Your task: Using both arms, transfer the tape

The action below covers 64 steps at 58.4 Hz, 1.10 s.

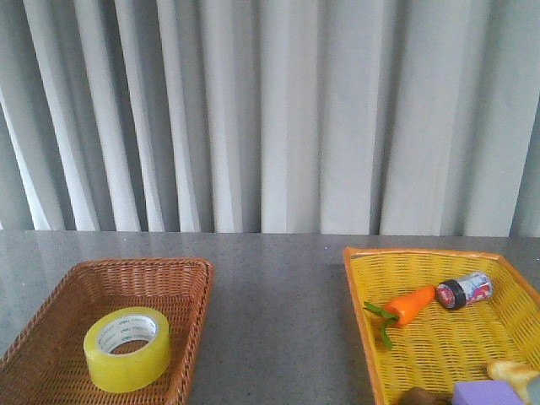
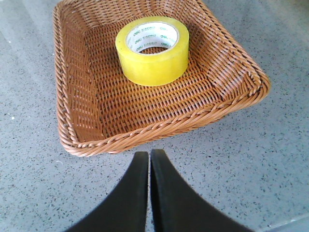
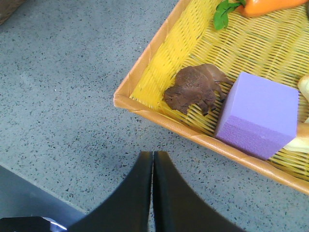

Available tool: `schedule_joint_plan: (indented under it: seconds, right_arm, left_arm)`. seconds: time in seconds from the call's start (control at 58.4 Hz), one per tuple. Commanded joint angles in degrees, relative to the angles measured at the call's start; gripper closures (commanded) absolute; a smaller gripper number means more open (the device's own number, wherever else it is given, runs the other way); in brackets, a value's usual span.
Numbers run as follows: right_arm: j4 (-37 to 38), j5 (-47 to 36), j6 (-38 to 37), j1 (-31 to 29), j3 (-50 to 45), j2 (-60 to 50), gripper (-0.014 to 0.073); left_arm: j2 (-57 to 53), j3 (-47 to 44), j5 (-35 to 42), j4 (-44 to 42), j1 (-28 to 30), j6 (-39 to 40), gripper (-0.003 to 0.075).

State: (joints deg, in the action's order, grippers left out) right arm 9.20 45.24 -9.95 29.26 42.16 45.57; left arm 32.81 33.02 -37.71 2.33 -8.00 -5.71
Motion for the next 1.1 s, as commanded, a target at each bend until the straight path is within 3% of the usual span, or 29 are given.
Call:
schedule_joint_plan:
  seconds: [0.0,0.257,0.617,1.079]
  right_arm:
    - [0.76,-2.85,0.06,-0.33,1.37,-0.31,0.0601]
    - [0.76,-2.85,0.06,-0.33,1.37,-0.31,0.0601]
    - [0.76,-2.64,0.06,-0.33,1.37,-0.31,0.0601]
    - [0.76,-2.38,0.06,-0.33,1.37,-0.31,0.0601]
  left_arm:
    - [-4.53,-1.06,5.24,-1.45,0.01,0.48,0.0727]
    - [-23.44,-15.07,14.12,-2.33,0.01,0.66,0.0727]
    - [-34.42,-34.36,39.71,-1.72,0.01,0.85,0.0727]
    - [-34.37,-33.97,36.64,-0.91,0.01,6.11,0.0727]
